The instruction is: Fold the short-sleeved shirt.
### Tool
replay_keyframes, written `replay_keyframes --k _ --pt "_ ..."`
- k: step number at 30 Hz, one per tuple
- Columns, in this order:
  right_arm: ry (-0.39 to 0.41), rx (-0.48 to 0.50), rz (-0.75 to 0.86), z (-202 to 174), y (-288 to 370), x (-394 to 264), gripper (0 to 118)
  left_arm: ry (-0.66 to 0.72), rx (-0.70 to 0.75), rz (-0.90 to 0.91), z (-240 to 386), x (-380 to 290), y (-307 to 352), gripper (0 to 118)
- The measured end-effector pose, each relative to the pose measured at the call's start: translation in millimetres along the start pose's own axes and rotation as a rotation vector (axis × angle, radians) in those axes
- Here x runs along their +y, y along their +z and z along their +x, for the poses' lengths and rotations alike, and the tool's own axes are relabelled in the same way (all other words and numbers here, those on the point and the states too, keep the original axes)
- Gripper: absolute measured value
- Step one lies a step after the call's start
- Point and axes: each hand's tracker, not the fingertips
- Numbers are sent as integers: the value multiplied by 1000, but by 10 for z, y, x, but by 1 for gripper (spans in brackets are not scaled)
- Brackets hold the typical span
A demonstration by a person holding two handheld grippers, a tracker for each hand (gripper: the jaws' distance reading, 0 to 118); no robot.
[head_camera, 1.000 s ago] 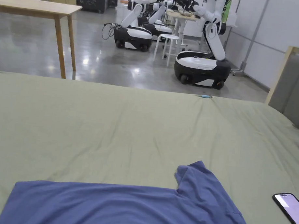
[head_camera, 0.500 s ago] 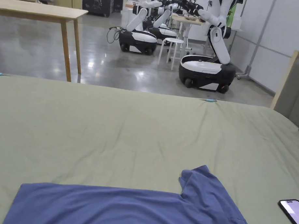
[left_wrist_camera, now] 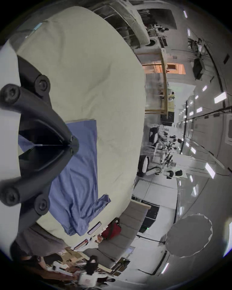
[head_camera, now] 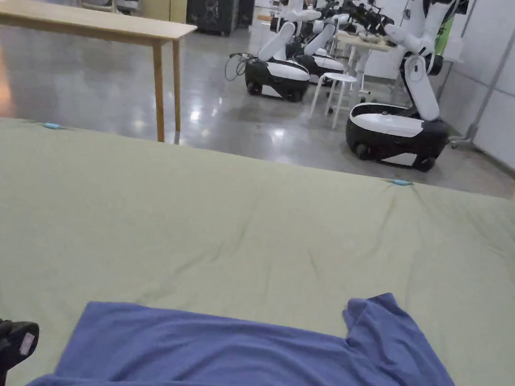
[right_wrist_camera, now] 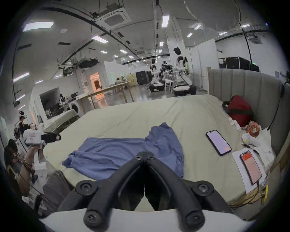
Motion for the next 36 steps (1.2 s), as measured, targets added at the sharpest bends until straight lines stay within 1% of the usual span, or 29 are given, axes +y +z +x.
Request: replay_keyframes --k 1,2,5,6,7,8,9,10,11,12,13,15,16,18,19,20,21,22,23,24,25,26,27,28,29,30,31,34,36 --pt "-12 10 -1 -5 23 1 0 20 1 -28 -45 79 -123 0" --pt "-18 19 0 -18 34 -19 0 34 -1 6 -76 159 -220 0" --pt "-19 22 -3 -38 104 -47 0 10 10 -44 -218 407 -719 0" --pt "-14 20 -4 -53 139 -79 0 -13 18 -91 -265 452 -865 7" --pt "-12 18 -8 -45 156 -89 0 -12 19 -82 -305 503 -1018 44" --pt "-14 12 -15 -29 172 -99 0 -28 37 -130 -338 532 -1216 93" --pt "-19 6 -20 -14 183 -106 0 -23 50 -164 -379 535 -1389 118" --pt "-22 4 -25 -10 209 -131 0 2 46 -176 -431 455 -1552 115" --pt "-25 -3 -30 9 222 -143 0 -27 58 -200 -452 422 -1759 116" --pt "-28 -8 -35 21 225 -143 0 -33 63 -199 -425 427 -1792 116" --pt "-31 -19 -42 36 228 -141 0 -42 80 -282 -431 354 -1916 116" --pt "-34 -28 -43 84 241 -166 0 -76 93 -295 -423 248 -2070 116" --pt "-35 -33 -45 96 232 -158 0 -93 105 -316 -675 293 -2298 116" --pt "-35 -41 -49 54 200 -148 0 -110 91 -355 -717 209 -2454 116" --pt "-34 -42 -51 41 185 -142 0 -121 107 -372 -719 164 -2524 116" --pt "-33 -44 -53 33 172 -137 0 -133 116 -370 -629 152 -2487 113" --pt "-33 -46 -58 25 155 -128 0 -144 110 -372 -608 115 -2512 105" --pt "-33 -45 -66 41 144 -132 0 -150 120 -395 -584 75 -2538 90" --pt "-28 -45 -72 44 133 -135 0 -140 102 -412 -562 18 -2544 87" --pt "-22 -47 -74 40 120 -137 0 -144 107 -391 -510 -13 -2486 75" --pt "-18 -51 -77 38 101 -135 0 -169 133 -333 -488 -8 -2423 52" --pt "-19 -51 -84 56 85 -141 0 -171 110 -334 -464 -26 -2386 24" --pt "-23 -47 -91 63 62 -141 0 -148 89 -345 -448 -38 -2341 0" --pt "-24 -43 -95 66 38 -142 0 -152 81 -309 -457 -3 -2315 0" --pt "-23 -40 -99 64 11 -144 0 -122 14 -311 -429 -14 -2304 0" --pt "-21 -38 -103 68 -13 -150 0 -146 67 -311 -411 -24 -2298 0" --pt "-18 -38 -108 70 -40 -152 0 -232 120 -246 -431 54 -2291 0" --pt "7 -30 -125 107 -234 -80 0 -235 112 -253 -403 56 -2286 0" --pt "43 -32 -127 157 -485 65 0 -204 94 -270 -400 74 -2269 0"
